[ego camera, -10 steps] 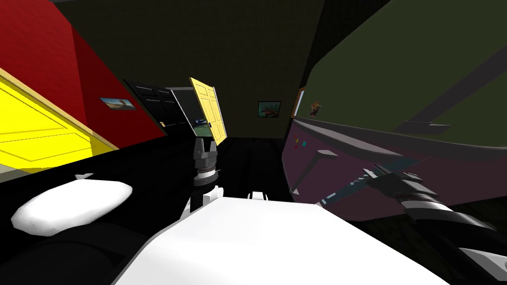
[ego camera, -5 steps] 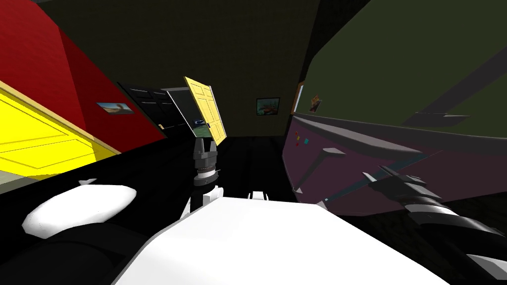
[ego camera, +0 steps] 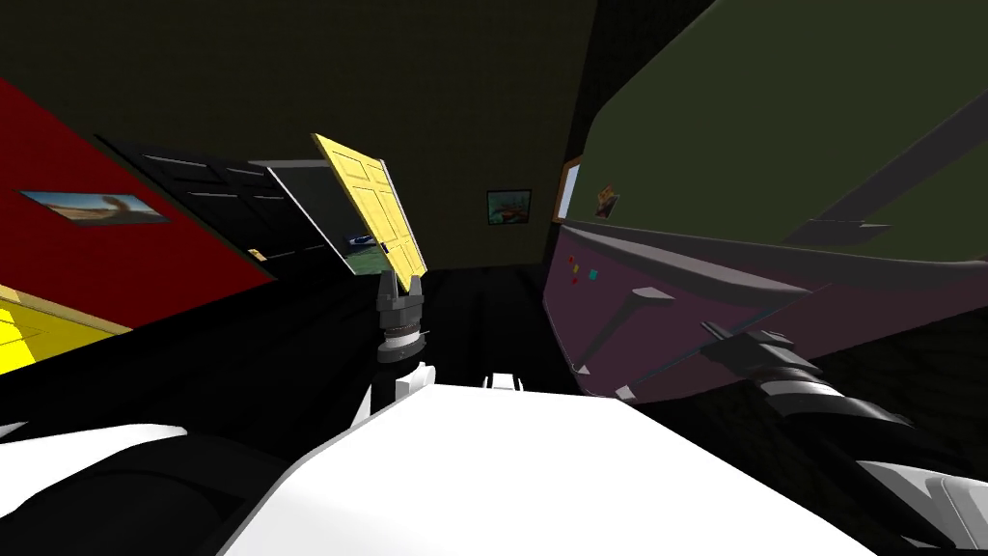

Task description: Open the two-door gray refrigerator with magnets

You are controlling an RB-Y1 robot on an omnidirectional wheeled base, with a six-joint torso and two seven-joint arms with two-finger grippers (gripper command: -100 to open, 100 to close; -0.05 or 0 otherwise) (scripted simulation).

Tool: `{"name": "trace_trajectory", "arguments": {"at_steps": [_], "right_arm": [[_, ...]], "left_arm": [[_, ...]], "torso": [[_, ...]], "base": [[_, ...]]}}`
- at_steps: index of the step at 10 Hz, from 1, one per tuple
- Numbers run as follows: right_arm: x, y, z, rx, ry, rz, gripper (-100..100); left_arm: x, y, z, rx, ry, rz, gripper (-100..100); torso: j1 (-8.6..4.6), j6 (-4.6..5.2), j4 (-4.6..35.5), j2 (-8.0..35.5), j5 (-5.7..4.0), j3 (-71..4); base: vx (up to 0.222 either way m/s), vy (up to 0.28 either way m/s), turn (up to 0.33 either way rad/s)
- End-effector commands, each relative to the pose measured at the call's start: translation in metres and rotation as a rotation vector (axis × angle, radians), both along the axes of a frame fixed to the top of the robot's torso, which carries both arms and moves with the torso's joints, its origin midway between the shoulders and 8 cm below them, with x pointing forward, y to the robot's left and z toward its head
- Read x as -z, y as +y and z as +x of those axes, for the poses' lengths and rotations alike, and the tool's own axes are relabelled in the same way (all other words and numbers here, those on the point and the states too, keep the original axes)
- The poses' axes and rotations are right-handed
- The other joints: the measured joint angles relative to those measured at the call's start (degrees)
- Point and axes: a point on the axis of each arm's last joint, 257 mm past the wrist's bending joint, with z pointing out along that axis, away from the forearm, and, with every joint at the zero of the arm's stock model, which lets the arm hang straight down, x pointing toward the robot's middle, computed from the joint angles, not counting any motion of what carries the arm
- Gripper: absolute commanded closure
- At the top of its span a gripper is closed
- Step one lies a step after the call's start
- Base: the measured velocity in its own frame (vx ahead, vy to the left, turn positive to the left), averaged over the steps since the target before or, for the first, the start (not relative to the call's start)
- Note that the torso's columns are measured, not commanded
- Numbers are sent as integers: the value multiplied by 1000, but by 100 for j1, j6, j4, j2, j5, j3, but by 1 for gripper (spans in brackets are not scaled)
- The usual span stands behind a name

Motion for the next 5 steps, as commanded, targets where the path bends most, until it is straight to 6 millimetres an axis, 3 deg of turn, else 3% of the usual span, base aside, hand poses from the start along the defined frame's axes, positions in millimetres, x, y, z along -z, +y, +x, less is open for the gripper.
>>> {"name": "trace_trajectory", "arguments": {"at_steps": [1, 2, 4, 5], "right_arm": [[-5, 19, 35, -55, -10, 2, 100], [-5, 19, 35, -55, -10, 2, 100], [-9, 32, 62, -91, -16, 0, 100], [-8, 34, 63, -96, -14, 2, 100]], "left_arm": [[0, 0, 0, 0, 0, 0, 0], [0, 0, 0, 0, 0, 0, 0], [0, 0, 0, 0, 0, 0, 0], [0, 0, 0, 0, 0, 0, 0]], "torso": [[-14, 20, 1, -11, 1, -5], [-17, 18, 1, -19, 5, -13], [12, -8, -3, -35, 12, -23], [10, -11, -2, -38, 17, -27]], "base": [[222, 313, -521], [176, 335, -252], [186, 417, -448], [90, 328, -274]]}}
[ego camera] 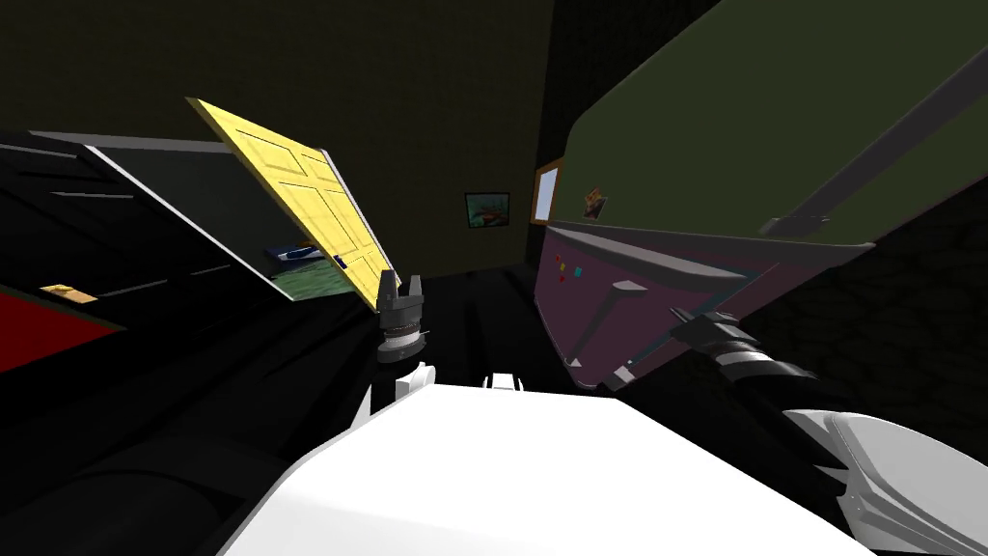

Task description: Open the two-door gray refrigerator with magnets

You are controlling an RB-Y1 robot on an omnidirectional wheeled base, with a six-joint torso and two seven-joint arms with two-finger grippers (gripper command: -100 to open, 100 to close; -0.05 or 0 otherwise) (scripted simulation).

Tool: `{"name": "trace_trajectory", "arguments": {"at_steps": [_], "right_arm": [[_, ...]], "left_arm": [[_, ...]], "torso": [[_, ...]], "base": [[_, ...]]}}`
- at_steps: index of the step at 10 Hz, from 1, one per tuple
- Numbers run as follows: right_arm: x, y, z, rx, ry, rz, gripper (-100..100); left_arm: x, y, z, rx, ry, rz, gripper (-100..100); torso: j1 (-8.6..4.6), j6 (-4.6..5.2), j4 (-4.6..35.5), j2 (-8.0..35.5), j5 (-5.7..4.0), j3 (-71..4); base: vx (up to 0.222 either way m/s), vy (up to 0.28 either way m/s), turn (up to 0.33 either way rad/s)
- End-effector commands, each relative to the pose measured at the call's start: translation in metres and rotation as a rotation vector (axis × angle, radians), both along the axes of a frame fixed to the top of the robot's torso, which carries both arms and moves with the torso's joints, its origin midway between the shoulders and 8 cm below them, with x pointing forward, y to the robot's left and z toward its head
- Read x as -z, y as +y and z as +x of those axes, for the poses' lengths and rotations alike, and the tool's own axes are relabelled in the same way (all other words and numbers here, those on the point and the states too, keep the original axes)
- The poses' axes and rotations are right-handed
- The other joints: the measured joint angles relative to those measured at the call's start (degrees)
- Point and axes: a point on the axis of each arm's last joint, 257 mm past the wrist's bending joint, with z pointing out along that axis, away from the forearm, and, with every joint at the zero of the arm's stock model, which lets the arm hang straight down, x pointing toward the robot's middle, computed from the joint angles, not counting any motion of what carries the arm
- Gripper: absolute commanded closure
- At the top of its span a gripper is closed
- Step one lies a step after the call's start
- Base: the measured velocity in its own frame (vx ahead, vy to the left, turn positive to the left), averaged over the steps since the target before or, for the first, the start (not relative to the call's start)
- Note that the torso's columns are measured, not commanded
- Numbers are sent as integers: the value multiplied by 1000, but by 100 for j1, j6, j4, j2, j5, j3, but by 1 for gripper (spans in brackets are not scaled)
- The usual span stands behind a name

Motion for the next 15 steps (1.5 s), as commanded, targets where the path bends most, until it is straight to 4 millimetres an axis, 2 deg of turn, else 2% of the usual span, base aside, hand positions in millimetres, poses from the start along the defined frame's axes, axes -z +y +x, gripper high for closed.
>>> {"name": "trace_trajectory", "arguments": {"at_steps": [1, 2, 3, 5, 7, 8, 10, 11, 12, 15], "right_arm": [[-8, 17, 24, -42, -11, -6, 100], [-10, 25, 37, -62, -12, -9, 100], [-10, 25, 37, -62, -12, -9, 100], [-14, 42, 62, -100, -12, -17, 100], [-11, 41, 59, -96, -11, -16, 100], [-14, 48, 63, -112, -18, -8, -100], [-18, 54, 67, -129, -27, -3, -100], [-16, 48, 62, -113, -17, -4, -100], [-10, 30, 63, -76, -4, 6, -100], [-12, 3, 67, -19, -5, 6, -100]], "left_arm": [[0, 0, 0, 0, 0, 0, 0], [0, 0, 0, 0, 0, 0, 0], [0, 0, 0, 0, 0, 0, 0], [0, 0, 0, 0, 0, 0, 0], [0, 0, 0, 0, 0, 0, 0], [0, 0, 0, 0, 0, 1, 0], [0, 0, 0, 0, 0, 1, 0], [0, 0, 0, 0, 0, 1, 0], [0, 0, 0, 0, 0, 1, 0], [0, 0, 0, 0, 0, 1, 0]], "torso": [[-39, -6, 7, 24, -9, 13], [-39, 16, 13, 31, -10, 20], [-3, 23, 10, 26, -3, 19], [-15, 31, 17, 54, -7, 36], [-41, 58, 8, 64, -27, 46], [-114, 52, 13, 79, -47, 54], [-80, -4, -40, -30, -69, -7], [-66, -28, -33, -74, -35, -47], [-44, -22, -10, -44, -3, -38], [-27, -20, 2, 3, -18, 7]], "base": [[89, 320, -379], [144, 413, -489], [101, 335, -280], [83, 380, -388], [65, 261, -202], [46, 128, 53], [94, 140, 40], [3, 56, -76], [-77, 14, 123], [-91, -2, 174]]}}
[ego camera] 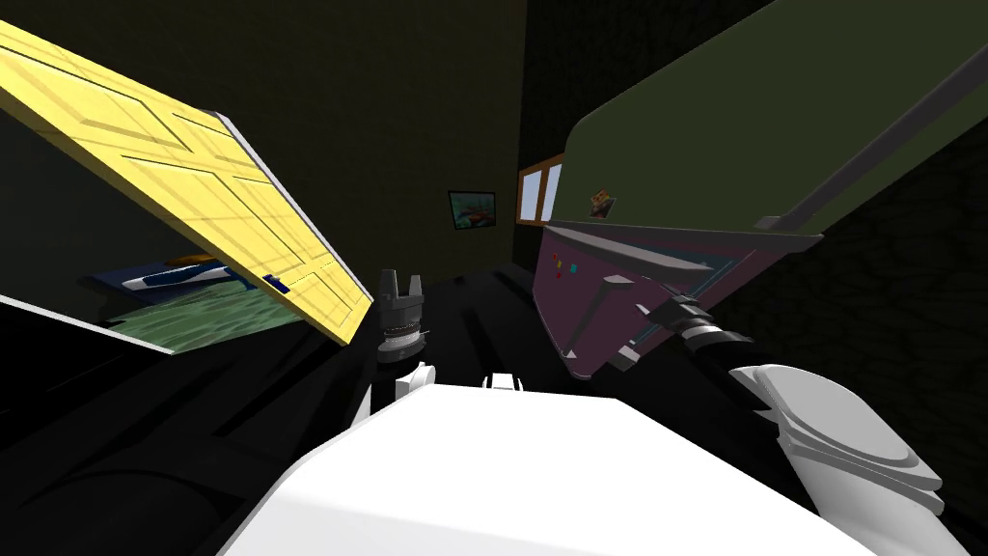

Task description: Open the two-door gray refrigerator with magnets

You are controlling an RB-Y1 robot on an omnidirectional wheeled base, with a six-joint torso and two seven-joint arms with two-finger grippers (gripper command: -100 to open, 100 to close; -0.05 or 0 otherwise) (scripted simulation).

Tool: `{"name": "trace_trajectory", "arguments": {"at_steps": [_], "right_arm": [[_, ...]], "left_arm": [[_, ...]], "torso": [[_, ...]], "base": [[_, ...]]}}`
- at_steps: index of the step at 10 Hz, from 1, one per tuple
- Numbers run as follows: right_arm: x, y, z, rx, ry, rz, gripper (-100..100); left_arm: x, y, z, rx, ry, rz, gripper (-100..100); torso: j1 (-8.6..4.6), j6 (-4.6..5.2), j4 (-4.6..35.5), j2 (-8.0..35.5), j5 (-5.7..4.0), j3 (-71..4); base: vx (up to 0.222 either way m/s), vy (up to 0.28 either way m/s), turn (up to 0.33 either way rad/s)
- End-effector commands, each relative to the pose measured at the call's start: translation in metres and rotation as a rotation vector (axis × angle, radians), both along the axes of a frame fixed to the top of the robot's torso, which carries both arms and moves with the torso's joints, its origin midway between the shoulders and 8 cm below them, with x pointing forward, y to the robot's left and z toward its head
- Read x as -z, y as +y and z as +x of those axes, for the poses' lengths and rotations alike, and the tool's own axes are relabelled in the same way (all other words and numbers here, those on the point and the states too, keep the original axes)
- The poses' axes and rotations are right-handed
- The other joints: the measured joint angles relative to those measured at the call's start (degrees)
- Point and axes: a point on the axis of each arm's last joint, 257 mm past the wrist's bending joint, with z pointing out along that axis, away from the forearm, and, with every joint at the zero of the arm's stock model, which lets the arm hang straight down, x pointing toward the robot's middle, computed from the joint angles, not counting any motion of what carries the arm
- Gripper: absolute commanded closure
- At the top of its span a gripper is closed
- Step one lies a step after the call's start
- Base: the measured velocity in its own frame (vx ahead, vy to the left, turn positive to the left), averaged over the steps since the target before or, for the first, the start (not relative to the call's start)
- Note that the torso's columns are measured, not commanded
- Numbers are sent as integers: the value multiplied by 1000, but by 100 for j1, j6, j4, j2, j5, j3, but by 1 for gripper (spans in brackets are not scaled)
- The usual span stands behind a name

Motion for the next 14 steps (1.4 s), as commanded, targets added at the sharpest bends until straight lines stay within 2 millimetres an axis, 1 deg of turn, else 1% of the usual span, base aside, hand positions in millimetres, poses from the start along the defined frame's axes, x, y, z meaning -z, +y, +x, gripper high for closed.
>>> {"name": "trace_trajectory", "arguments": {"at_steps": [1, 2, 3, 4, 6, 7, 8, 9, 10, 12, 13, 14], "right_arm": [[-9, -25, 7, 51, -12, -4, -100], [0, -23, 3, 44, 7, -1, -100], [-7, -9, 6, 17, -11, -4, 100], [-5, 2, 4, -6, -11, -4, 100], [-5, 13, 3, -29, -11, -3, 100], [-4, 24, 1, -52, -11, -3, 100], [-3, 19, 2, -37, -9, -2, 100], [-5, 38, 6, -78, -1, -48, -100], [-5, 42, 6, -87, 0, -59, -100], [-6, 61, 10, -127, 7, -107, -100], [-7, 55, 11, -115, 5, -95, -100], [-7, 56, 11, -118, 5, -97, -100]], "left_arm": [[0, 0, 0, 0, 0, 0, 0], [0, 0, 0, 0, 0, 0, 0], [0, 0, 0, 0, 0, 0, 0], [0, 0, 0, 0, 0, 0, 0], [0, 0, 0, 0, 0, 0, 0], [0, 0, 0, 0, 0, 0, 0], [0, 0, 0, 0, 0, 0, 0], [0, 0, 0, 0, 0, 0, 0], [0, 0, 0, 0, 0, 0, 0], [0, 0, 0, 0, 0, 0, 0], [0, 0, 0, 0, 0, 0, 0], [0, 0, 0, 0, 0, 0, 0]], "torso": [[3, -5, 0, -12, 4, -8], [10, -12, 0, -25, 12, -18], [6, 31, -7, -15, 5, -11], [-3, 55, -4, -6, 2, -4], [10, 31, 14, 35, 15, 18], [6, 44, 9, 48, 4, 27], [-6, 72, 7, 62, -8, 38], [-14, 77, 10, 81, -13, 51], [-30, 77, 13, 88, -18, 56], [-38, 77, 5, 68, -23, 44], [-24, 82, 5, 64, -17, 41], [4, 84, 4, 61, -10, 40]], "base": [[-95, 22, 183], [-54, 5, 9], [62, -6, -121], [115, 12, -242], [86, -10, -106], [73, -15, -114], [36, -3, -30], [9, -55, 163], [-17, -102, 100], [-33, -117, 116], [-12, -55, 20], [-3, -14, -4]]}}
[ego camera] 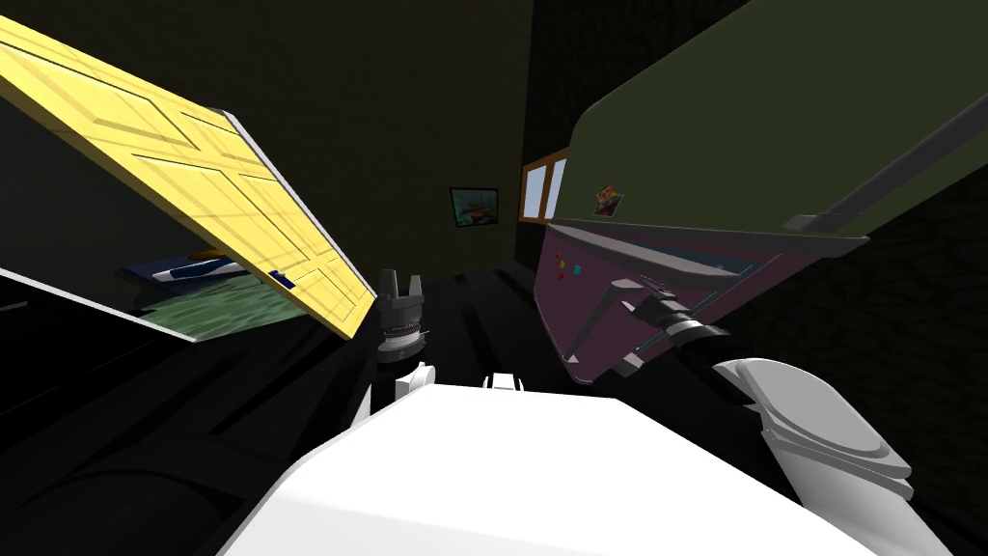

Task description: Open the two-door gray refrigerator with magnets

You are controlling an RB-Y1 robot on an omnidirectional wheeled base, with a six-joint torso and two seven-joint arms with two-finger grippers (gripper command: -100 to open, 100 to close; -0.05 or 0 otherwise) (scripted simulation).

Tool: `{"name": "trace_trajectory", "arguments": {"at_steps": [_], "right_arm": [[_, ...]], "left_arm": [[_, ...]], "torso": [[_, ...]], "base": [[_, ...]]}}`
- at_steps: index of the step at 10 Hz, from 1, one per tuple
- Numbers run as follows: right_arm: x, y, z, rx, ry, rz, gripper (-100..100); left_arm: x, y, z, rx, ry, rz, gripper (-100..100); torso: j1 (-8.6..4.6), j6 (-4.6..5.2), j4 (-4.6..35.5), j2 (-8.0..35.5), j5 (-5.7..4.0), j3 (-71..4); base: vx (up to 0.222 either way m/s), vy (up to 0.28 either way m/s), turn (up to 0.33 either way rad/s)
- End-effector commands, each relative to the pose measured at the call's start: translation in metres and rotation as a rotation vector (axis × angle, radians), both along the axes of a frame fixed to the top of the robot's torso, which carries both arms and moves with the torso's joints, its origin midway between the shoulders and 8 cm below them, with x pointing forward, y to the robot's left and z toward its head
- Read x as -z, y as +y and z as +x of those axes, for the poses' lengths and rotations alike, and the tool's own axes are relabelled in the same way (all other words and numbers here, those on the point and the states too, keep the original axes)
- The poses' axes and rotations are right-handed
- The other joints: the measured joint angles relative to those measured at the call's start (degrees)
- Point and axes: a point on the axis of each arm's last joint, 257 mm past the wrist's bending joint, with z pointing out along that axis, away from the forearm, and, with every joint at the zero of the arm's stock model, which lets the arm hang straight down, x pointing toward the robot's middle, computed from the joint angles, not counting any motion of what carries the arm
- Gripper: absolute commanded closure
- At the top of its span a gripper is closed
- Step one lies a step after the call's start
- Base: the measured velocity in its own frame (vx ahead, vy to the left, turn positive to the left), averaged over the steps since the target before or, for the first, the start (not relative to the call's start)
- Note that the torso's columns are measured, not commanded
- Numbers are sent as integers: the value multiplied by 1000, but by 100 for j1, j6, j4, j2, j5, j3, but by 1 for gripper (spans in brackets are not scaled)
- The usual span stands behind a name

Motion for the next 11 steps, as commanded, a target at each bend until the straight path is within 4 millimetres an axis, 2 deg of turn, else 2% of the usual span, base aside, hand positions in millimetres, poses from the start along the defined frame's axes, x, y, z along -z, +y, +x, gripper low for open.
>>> {"name": "trace_trajectory", "arguments": {"at_steps": [1, 3, 4, 5, 11], "right_arm": [[0, 0, 0, 0, 0, 0, 100], [0, -18, -5, 43, 1, 2, 100], [0, -18, -5, 43, 1, 2, 100], [0, -27, -7, 64, 1, 3, 100], [-2, -80, -26, 191, -1, 6, 100]], "left_arm": [[0, 0, 0, 0, 0, 0, 0], [0, 0, 0, 0, 0, 0, 0], [0, 0, 0, 0, 0, -1, 0], [0, 0, 0, 0, 0, -1, 0], [0, 0, 0, 0, 0, -1, 0]], "torso": [[9, -2, 1, 1, 5, 0], [9, 1, -14, -8, -13, -1], [42, 3, -17, -9, -7, -2], [-1, -3, -11, -8, -8, -3], [-33, -34, -9, -38, -7, -26]], "base": [[-1, -7, 0], [45, 206, -43], [73, 274, -52], [130, 294, -49], [128, 401, -61]]}}
